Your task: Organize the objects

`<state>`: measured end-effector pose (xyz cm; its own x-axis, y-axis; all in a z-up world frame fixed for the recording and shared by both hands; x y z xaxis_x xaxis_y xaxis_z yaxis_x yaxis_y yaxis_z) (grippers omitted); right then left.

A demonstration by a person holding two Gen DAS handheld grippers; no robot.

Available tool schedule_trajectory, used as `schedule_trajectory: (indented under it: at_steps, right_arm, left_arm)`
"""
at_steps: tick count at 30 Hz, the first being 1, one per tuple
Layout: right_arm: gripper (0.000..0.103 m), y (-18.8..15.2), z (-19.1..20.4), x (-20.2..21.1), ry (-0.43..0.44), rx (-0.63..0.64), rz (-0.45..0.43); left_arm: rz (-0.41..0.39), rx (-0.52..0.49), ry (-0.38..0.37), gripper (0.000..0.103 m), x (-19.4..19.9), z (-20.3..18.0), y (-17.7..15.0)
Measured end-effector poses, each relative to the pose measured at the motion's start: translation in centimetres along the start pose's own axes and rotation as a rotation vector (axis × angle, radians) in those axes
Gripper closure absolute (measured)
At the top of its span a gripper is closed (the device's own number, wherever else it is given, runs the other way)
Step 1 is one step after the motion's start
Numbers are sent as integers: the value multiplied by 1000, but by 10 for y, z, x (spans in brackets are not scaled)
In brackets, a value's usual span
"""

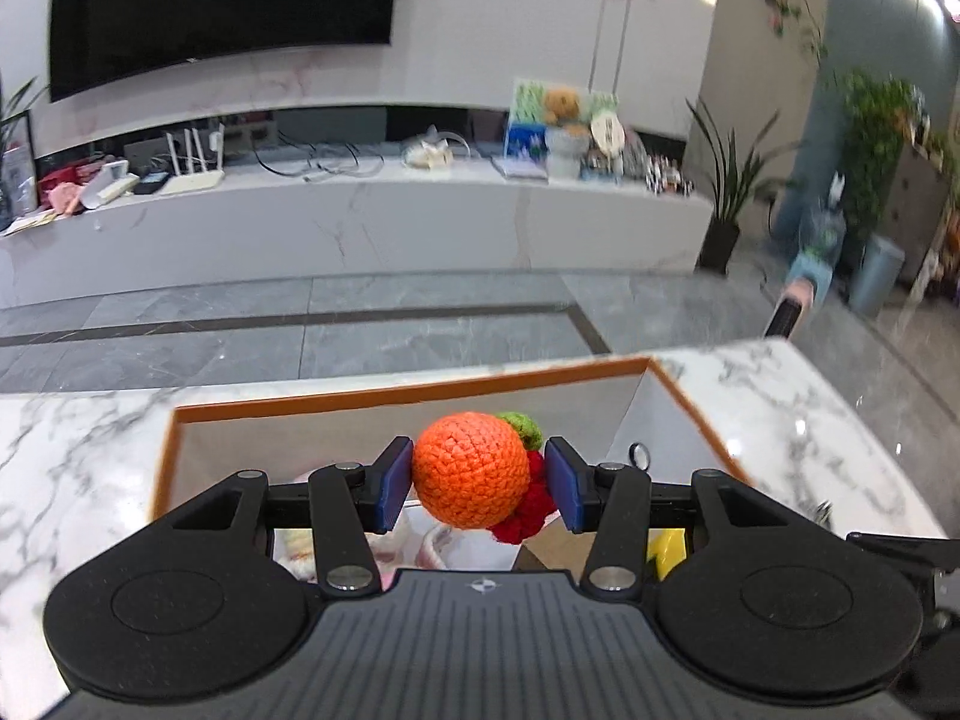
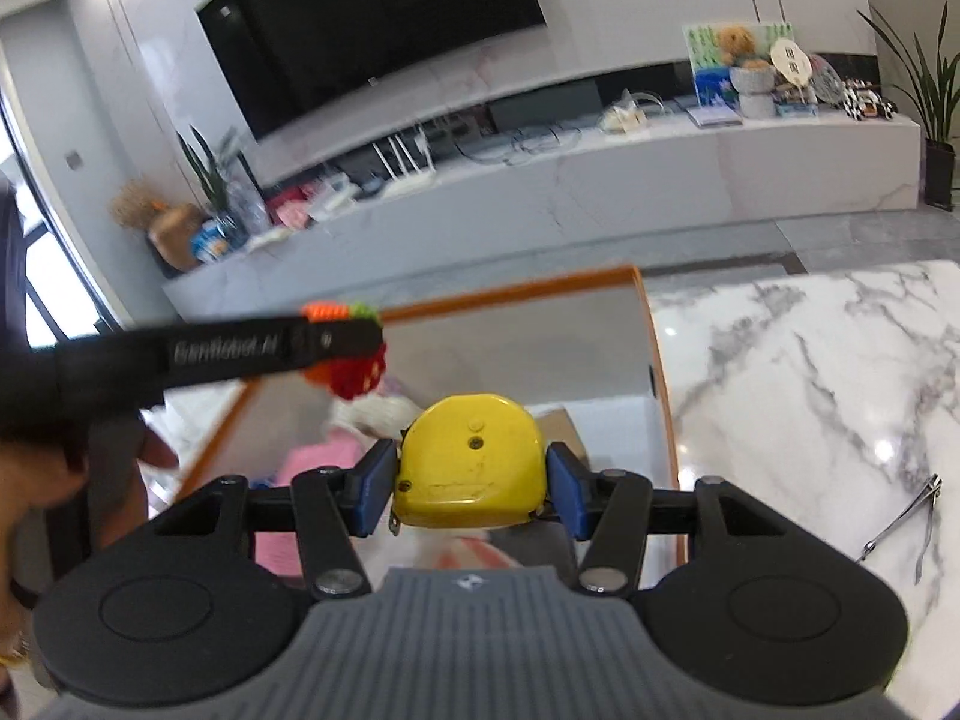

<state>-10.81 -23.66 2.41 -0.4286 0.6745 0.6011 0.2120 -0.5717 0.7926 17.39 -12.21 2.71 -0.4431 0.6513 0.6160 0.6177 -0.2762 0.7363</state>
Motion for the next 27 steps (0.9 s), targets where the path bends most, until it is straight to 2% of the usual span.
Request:
schedule_trajectory:
  at_steps: [3, 11, 18, 24, 27]
  right_arm:
    - [47, -6, 2, -17, -39, 51, 36]
    - [47, -8, 8, -29, -120, 144, 49]
    - [47, -4, 6, -28, -124, 96, 30]
    - [47, -6, 19, -36, -193, 171, 48]
    - [47, -4, 21, -38, -197, 181, 43]
  left_arm:
    - [41, -27, 6, 48, -21, -2, -4]
    - [118, -45, 21, 47, -54, 0, -10]
    - [163, -29, 22, 47, -59, 9, -8]
    - [196, -65, 45, 47, -64, 9, -4]
    - [206, -91, 60, 47, -64, 9, -4]
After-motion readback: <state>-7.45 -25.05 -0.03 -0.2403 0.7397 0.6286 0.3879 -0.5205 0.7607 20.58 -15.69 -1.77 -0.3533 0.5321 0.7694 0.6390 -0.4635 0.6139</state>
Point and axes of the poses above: each gripper's, at about its wrist camera, not at the fingertips, and x roughly against the way its jaws point, z to its left, y to its top, the point moved 2 cm from there along -x, roughly the way its jaws point, and after that the axes turned 9 degrees about x, right-handed, at the moved point
